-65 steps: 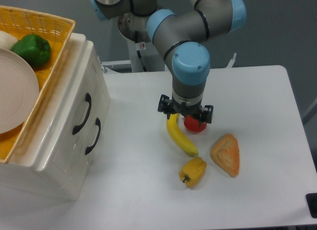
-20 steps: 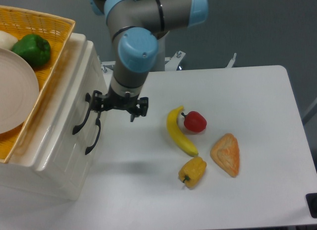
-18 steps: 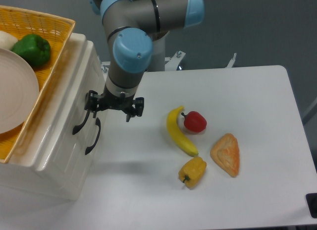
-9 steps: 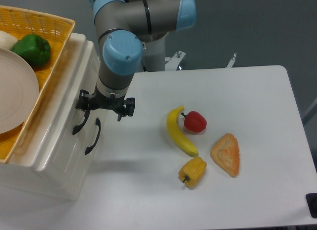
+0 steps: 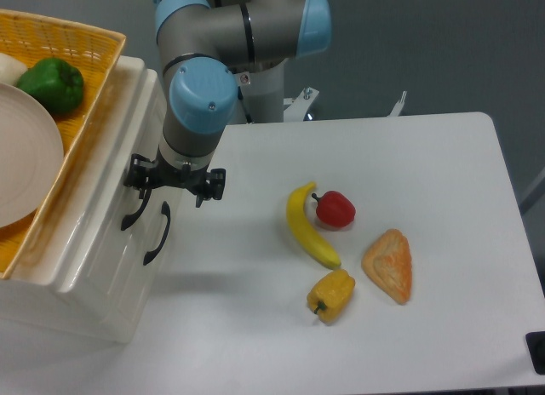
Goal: Slide open the top white drawer
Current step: 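Hook the gripper fingers around the upper drawer's black handle, then pull the handle outward with the gripper, sliding the drawer open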
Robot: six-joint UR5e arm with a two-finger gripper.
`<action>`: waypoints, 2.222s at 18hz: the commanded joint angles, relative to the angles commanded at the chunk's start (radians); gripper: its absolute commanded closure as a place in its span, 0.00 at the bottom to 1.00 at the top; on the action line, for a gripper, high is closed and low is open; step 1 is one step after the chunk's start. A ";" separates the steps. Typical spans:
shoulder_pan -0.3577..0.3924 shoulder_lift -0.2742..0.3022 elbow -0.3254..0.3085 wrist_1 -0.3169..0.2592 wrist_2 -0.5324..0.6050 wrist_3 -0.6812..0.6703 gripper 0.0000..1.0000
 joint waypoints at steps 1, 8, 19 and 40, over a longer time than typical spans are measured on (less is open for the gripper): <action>0.000 -0.006 0.000 0.000 0.000 0.000 0.00; 0.003 -0.018 0.000 0.002 0.002 0.005 0.00; 0.017 -0.017 0.006 0.000 0.014 0.011 0.00; 0.172 -0.009 0.031 -0.011 0.092 0.080 0.00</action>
